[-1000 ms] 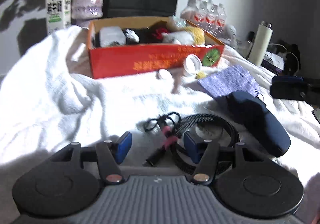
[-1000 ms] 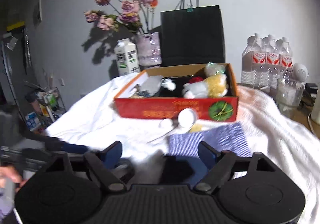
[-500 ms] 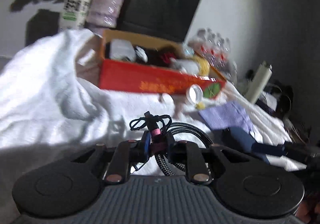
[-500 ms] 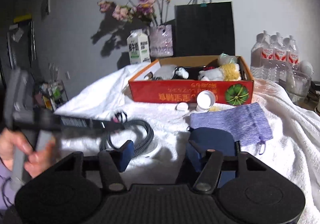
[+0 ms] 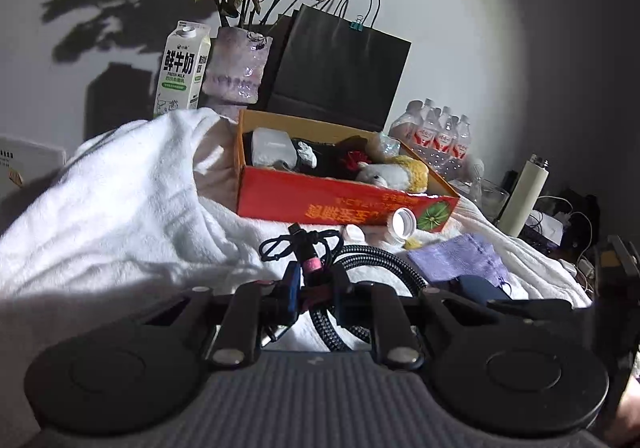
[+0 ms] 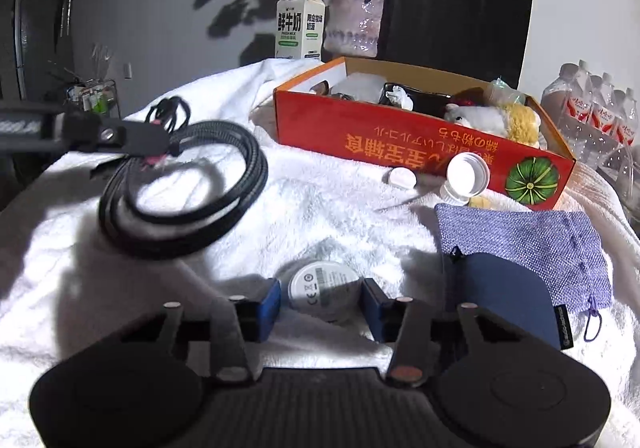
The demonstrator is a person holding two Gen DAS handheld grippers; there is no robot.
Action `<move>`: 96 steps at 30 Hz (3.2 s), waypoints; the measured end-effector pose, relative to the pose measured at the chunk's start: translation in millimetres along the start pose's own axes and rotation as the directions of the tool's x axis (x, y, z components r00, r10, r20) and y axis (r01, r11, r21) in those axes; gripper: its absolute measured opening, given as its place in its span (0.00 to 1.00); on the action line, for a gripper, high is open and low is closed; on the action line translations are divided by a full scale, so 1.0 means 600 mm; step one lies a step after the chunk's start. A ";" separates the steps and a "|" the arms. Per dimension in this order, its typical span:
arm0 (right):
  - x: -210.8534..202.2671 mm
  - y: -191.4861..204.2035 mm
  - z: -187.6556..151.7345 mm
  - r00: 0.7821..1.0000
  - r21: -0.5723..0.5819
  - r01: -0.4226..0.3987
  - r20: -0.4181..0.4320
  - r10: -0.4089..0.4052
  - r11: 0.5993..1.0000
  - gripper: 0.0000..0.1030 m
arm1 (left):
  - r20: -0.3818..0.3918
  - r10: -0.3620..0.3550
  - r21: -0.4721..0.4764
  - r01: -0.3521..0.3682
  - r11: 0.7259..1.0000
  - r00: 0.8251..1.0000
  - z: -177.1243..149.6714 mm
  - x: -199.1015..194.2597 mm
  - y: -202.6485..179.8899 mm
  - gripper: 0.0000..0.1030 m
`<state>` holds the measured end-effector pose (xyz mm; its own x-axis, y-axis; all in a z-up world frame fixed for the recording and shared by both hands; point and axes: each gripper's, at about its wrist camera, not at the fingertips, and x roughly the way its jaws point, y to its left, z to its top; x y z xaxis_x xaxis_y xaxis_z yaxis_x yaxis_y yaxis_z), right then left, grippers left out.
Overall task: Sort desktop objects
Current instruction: 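Grasp the pink-tied braided cable with the left tool while the right tool grasps the white charging puck, then carry the braided cable and charging puck into the box and open both tools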
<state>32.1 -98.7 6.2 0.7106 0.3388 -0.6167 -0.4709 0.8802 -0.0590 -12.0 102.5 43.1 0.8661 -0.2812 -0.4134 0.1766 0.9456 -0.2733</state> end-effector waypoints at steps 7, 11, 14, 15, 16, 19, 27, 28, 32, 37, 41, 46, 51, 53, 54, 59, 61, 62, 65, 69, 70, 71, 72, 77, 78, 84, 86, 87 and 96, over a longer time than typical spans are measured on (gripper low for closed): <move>-0.033 -0.016 -0.003 0.997 0.050 0.015 0.073 -0.019 0.999 0.37 | 0.016 -0.018 -0.022 0.018 1.000 1.000 -0.010 -0.010 -0.010 0.16; -0.079 -0.031 -0.003 0.988 0.107 -0.006 0.155 -0.011 0.994 0.37 | 0.028 -0.018 -0.013 0.019 1.000 0.999 -0.007 -0.022 -0.026 0.15; -0.110 -0.045 -0.003 0.981 0.123 -0.017 0.194 -0.007 0.992 0.37 | 0.029 -0.036 -0.011 0.036 0.999 0.999 -0.010 -0.031 -0.041 0.12; -0.119 -0.048 -0.004 0.979 0.123 -0.017 0.202 -0.008 0.992 0.37 | 0.030 -0.042 -0.014 0.042 0.999 0.999 -0.013 -0.035 -0.046 0.09; -0.129 -0.052 -0.007 0.977 0.129 -0.015 0.211 -0.013 0.992 0.37 | 0.028 -0.049 -0.017 0.050 0.999 0.998 -0.015 -0.037 -0.050 0.01; -0.155 -0.068 -0.016 0.972 0.164 -0.024 0.236 -0.016 0.986 0.37 | 0.040 -0.041 -0.013 0.042 0.999 0.998 -0.022 -0.043 -0.061 0.01; -0.176 -0.079 -0.057 0.976 0.208 -0.030 0.216 -0.016 0.978 0.37 | -0.085 0.026 0.012 -0.025 1.000 0.996 -0.067 -0.019 -0.068 0.06; -0.180 -0.075 -0.063 0.976 0.204 -0.034 0.218 -0.011 0.978 0.37 | -0.096 0.031 0.019 -0.029 0.999 0.995 -0.073 -0.022 -0.066 0.16; -0.193 -0.060 -0.078 0.974 0.190 -0.040 0.226 -0.004 0.981 0.37 | -0.160 0.031 -0.016 -0.034 0.999 0.987 -0.092 -0.017 -0.050 0.52; -0.190 -0.041 -0.086 0.975 0.181 -0.058 0.220 0.018 0.982 0.37 | -0.153 0.059 0.055 -0.051 0.997 0.986 -0.088 0.000 -0.063 0.49; -0.188 -0.028 -0.088 0.976 0.162 -0.074 0.215 0.038 0.984 0.37 | -0.152 0.070 0.054 -0.063 0.997 0.986 -0.075 0.020 -0.062 0.49; -0.190 -0.022 -0.089 0.976 0.146 -0.070 0.216 0.038 0.987 0.37 | -0.132 0.121 0.082 -0.110 0.990 0.984 -0.069 0.015 -0.064 0.53; -0.181 -0.028 -0.092 0.978 0.160 -0.079 0.205 0.045 0.984 0.37 | -0.135 0.194 0.168 -0.170 0.971 0.972 -0.074 0.017 -0.058 0.45; -0.172 -0.028 -0.091 0.979 0.173 -0.090 0.198 0.055 0.981 0.37 | -0.180 0.174 0.105 -0.158 0.982 0.968 -0.078 0.040 -0.041 0.22; -0.169 -0.027 -0.090 0.979 0.173 -0.093 0.197 0.058 0.981 0.37 | -0.175 0.176 0.113 -0.158 0.981 0.969 -0.078 0.044 -0.042 0.21; -0.169 -0.013 -0.087 0.976 0.144 -0.092 0.208 0.061 0.985 0.37 | -0.105 0.176 0.148 -0.159 0.976 0.979 -0.075 0.030 -0.068 0.14; -0.177 -0.013 -0.083 0.972 0.140 -0.081 0.231 0.047 0.987 0.37 | -0.018 0.165 0.179 -0.159 0.971 0.986 -0.070 -0.003 -0.092 0.13; -0.183 -0.014 -0.081 0.969 0.139 -0.076 0.245 0.040 0.987 0.37 | 0.016 0.163 0.181 -0.163 0.970 0.987 -0.065 -0.019 -0.102 0.13; -0.202 -0.019 -0.075 0.958 0.148 -0.053 0.287 0.008 0.988 0.37 | 0.070 0.113 0.171 -0.123 0.978 0.991 -0.051 -0.069 -0.124 0.13; -0.229 -0.022 -0.065 0.944 0.150 -0.020 0.329 -0.031 0.988 0.37 | 0.121 0.080 0.186 -0.102 0.977 0.989 -0.048 -0.110 -0.148 0.13; -0.234 -0.026 -0.059 0.940 0.152 -0.013 0.338 -0.039 0.988 0.37 | 0.127 0.081 0.184 -0.104 0.977 0.989 -0.043 -0.111 -0.149 0.13; -0.237 -0.030 -0.050 0.938 0.153 -0.013 0.344 -0.041 0.988 0.37 | 0.137 0.083 0.178 -0.107 0.978 0.987 -0.035 -0.109 -0.148 0.13; -0.238 -0.036 -0.038 0.937 0.145 -0.016 0.347 -0.035 0.989 0.37 | 0.149 0.086 0.163 -0.110 0.981 0.985 -0.023 -0.104 -0.143 0.13; -0.218 -0.092 0.066 0.937 0.081 -0.044 0.349 0.013 0.996 0.37 | 0.120 0.031 0.097 -0.043 0.994 0.992 0.087 -0.036 -0.099 0.13; -0.203 -0.106 0.094 0.941 0.065 -0.055 0.338 0.030 0.996 0.37 | 0.099 0.038 0.085 -0.047 0.995 0.994 0.114 -0.007 -0.090 0.14; -0.047 -0.199 0.277 0.975 0.101 -0.054 0.222 0.030 0.993 0.37 | -0.082 0.106 0.090 -0.099 0.991 0.991 0.228 0.216 -0.068 0.14; 0.017 -0.226 0.325 0.984 0.137 -0.029 0.178 0.004 0.990 0.37 | -0.168 0.128 0.090 -0.115 0.989 0.977 0.244 0.292 -0.062 0.14; 0.051 -0.237 0.345 0.990 0.149 -0.014 0.139 -0.007 0.989 0.37 | -0.194 0.158 0.071 -0.147 0.987 0.968 0.249 0.325 -0.058 0.14; 0.277 -0.280 0.404 0.997 0.257 -0.003 -0.077 0.023 0.966 0.37 | -0.284 0.215 0.075 -0.202 0.977 0.934 0.237 0.480 -0.042 0.16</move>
<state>356.0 -109.6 103.7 0.6572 0.3325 -0.6764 -0.3227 0.9352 0.1462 299.7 21.0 54.5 0.7145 -0.1061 -0.6915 0.0326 0.9924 -0.1186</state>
